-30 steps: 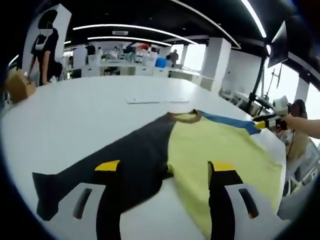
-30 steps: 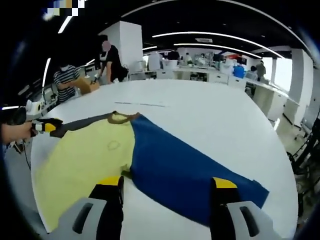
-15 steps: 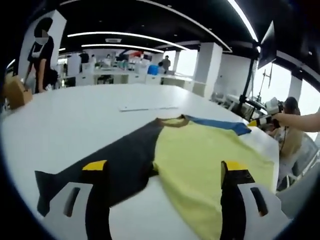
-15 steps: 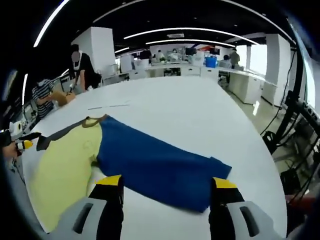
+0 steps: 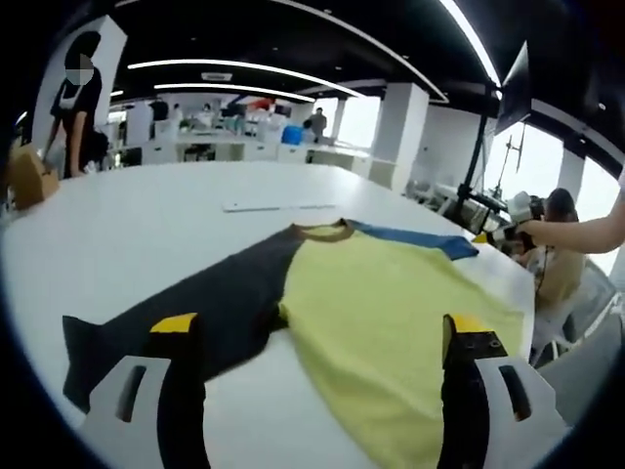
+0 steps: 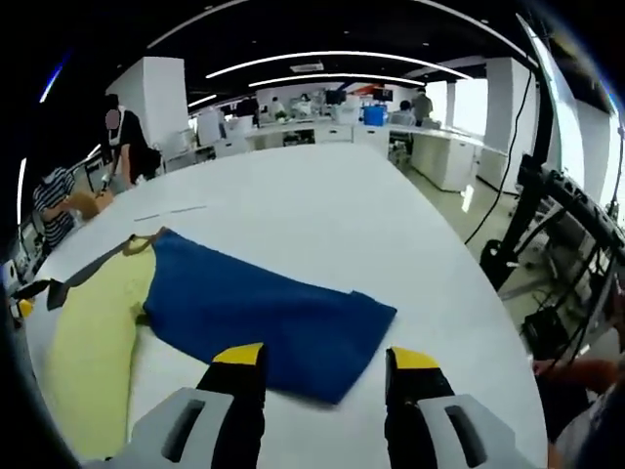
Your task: Fold the garment on the visible template until the final outline fits inside the template.
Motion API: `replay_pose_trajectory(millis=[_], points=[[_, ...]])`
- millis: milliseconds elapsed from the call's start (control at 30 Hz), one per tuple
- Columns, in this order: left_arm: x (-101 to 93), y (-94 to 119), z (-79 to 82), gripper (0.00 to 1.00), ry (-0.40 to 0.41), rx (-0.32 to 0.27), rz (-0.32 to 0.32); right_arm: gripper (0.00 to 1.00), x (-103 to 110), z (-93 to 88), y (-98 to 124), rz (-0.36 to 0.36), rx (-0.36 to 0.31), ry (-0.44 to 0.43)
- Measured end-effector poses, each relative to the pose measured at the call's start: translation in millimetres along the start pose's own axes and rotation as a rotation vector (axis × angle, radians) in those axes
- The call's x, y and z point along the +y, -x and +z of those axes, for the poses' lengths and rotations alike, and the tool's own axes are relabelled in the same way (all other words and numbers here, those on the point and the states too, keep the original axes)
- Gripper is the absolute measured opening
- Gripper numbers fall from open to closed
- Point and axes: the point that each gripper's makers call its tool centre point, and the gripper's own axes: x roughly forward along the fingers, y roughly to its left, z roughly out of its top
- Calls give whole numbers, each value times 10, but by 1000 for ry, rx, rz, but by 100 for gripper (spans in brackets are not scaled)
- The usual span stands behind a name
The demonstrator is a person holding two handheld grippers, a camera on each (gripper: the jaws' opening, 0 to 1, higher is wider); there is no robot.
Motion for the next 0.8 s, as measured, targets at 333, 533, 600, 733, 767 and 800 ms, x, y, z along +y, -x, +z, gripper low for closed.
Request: replay_pose_trajectory(millis=[333,533,600,733,767,800], points=[[-67,85,-25,98,-9,9,-11,31,-167,-161,-72,-65,52,-28],[-83,127,-53,98,-10,18,-11,27,-248,-253,-91,-108,80,-37],[-79,144,-59,97,-12,24,-10,25,-273,-253,-110,-106,84,-54],[-81,171,-63,97,-25,32,-9,19,-228,-246,-137,-82,85,-57],[-86,179,-60,97,-26,31,-10,17,-218,-244,-140,-80,85,-60],[-92,190,-55,97,-24,28,-12,16,-186,-248,-124,-81,83,-75]])
